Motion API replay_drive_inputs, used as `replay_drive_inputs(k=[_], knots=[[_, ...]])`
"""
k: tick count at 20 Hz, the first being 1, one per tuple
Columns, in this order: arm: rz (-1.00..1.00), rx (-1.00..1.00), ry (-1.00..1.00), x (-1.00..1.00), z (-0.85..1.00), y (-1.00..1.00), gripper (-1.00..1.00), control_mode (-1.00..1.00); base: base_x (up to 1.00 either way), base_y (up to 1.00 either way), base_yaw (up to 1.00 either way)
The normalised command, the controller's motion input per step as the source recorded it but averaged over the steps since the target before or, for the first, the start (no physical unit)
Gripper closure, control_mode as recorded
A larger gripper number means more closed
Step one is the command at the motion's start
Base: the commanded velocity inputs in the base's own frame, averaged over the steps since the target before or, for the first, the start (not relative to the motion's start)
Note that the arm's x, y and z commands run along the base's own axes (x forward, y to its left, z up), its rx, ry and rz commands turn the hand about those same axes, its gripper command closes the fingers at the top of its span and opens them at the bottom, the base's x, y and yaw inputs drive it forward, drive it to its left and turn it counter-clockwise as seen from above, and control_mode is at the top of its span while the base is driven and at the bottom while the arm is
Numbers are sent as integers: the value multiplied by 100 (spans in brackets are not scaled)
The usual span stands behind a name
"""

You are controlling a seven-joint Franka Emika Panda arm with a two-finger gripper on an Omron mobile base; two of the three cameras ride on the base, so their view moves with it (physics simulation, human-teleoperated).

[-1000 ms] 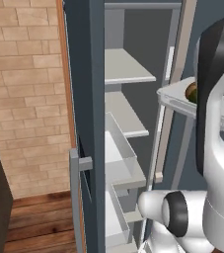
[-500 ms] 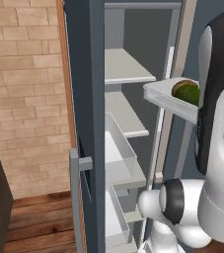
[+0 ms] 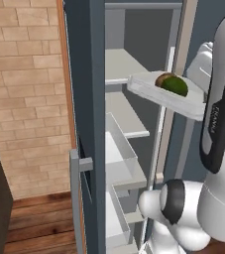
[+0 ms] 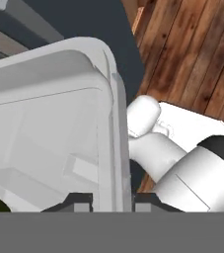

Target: Take the potato and lime out of the freezer and place them in the tupperware container on the counter. Then put the tupperware containing the vegetables back in the freezer.

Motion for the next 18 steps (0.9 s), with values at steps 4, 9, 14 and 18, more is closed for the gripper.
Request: replay_drive_inputs(k=[4,9,14,18], knots=[[-3,4,-6,64,-16,44,100,-100,0,0,0],[-4,3,-3,67,-12,32,100,-100,0,0,0],[-6,3,-4,72,-3,16,100,-100,0,0,0],[-8,0,-7,78,-7,4,100,-100,0,0,0]])
